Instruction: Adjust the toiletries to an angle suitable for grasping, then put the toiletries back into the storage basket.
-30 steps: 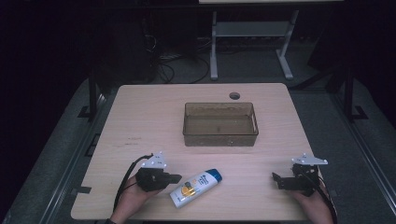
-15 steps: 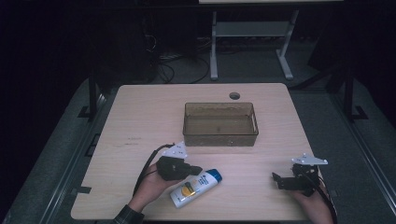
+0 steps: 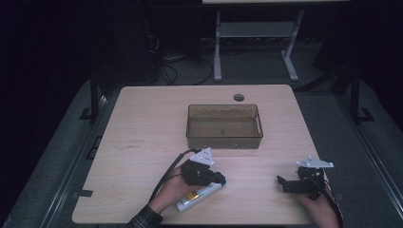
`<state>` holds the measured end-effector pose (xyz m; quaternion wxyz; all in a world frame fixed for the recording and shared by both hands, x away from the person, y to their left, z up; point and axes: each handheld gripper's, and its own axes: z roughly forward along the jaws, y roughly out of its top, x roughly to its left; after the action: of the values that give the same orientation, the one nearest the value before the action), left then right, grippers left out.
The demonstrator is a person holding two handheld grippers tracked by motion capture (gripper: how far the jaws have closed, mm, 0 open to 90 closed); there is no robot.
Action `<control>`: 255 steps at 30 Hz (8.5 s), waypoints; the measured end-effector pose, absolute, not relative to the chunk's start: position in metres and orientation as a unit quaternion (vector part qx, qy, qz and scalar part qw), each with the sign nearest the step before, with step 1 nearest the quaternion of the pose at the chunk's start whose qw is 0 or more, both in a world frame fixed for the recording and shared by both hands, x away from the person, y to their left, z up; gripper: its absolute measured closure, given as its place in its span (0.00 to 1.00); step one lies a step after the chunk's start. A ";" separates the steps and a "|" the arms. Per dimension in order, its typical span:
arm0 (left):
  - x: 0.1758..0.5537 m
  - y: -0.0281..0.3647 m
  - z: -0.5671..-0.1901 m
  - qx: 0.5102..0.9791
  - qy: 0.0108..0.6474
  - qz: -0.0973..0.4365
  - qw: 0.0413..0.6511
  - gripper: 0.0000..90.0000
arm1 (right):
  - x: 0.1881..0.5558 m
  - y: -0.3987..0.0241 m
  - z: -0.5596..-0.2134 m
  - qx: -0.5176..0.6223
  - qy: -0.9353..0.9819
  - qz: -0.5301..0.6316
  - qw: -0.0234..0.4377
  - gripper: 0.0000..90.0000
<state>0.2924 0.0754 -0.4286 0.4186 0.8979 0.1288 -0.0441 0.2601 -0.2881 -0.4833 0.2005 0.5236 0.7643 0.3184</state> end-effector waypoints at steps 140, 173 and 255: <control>0.315 0.092 -0.446 0.930 0.277 0.021 0.241 0.37 | 0.261 -0.288 -0.483 0.523 0.765 0.318 0.201 0.00; 0.298 0.149 -0.409 0.871 0.223 0.007 0.437 0.39 | 0.261 -0.288 -0.483 0.524 0.764 0.318 0.201 0.00; 0.329 0.206 -0.345 0.791 0.214 0.094 0.566 0.39 | 0.261 -0.288 -0.483 0.524 0.764 0.318 0.201 0.00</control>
<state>0.3291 0.2062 -0.3453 0.5660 0.7905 0.2143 0.0936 0.2607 -0.2882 -0.4831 0.2011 0.5245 0.7638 0.3178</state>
